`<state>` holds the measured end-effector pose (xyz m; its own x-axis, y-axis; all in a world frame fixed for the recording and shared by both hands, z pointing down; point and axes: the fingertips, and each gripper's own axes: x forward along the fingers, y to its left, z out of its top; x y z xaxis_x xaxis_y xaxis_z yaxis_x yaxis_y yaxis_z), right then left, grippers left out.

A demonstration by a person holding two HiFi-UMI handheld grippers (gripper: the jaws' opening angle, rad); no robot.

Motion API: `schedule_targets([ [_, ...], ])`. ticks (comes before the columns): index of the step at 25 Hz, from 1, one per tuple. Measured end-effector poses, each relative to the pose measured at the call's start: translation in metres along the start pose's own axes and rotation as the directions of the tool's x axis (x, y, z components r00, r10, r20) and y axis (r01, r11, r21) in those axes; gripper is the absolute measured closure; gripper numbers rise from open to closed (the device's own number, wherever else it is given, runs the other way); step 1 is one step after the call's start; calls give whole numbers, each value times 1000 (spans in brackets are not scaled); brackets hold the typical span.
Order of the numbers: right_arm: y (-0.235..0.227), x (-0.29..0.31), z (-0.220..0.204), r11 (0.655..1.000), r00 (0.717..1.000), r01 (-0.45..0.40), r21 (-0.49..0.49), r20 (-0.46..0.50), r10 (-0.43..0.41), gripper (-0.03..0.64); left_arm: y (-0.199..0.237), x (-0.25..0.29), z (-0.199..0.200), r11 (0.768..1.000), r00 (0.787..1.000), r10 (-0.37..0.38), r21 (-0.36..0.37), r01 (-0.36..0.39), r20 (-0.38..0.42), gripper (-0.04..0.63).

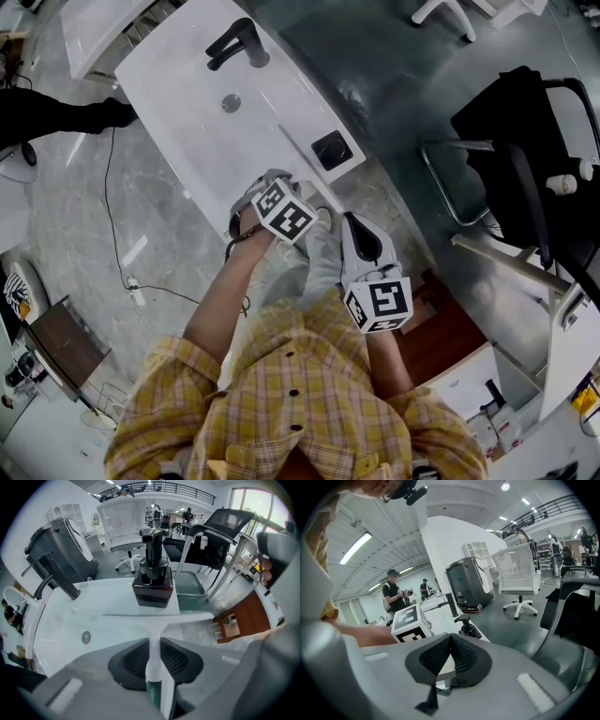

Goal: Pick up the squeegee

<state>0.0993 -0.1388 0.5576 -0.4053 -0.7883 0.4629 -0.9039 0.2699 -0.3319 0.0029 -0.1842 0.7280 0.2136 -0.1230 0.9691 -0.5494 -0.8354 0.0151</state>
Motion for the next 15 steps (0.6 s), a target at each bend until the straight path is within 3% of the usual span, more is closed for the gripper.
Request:
schedule_targets([
  [15,16,-18,5,1000,1000,-7,-21,19,7,618,2,-41,-12,998,996,51,-51,-47,68,518],
])
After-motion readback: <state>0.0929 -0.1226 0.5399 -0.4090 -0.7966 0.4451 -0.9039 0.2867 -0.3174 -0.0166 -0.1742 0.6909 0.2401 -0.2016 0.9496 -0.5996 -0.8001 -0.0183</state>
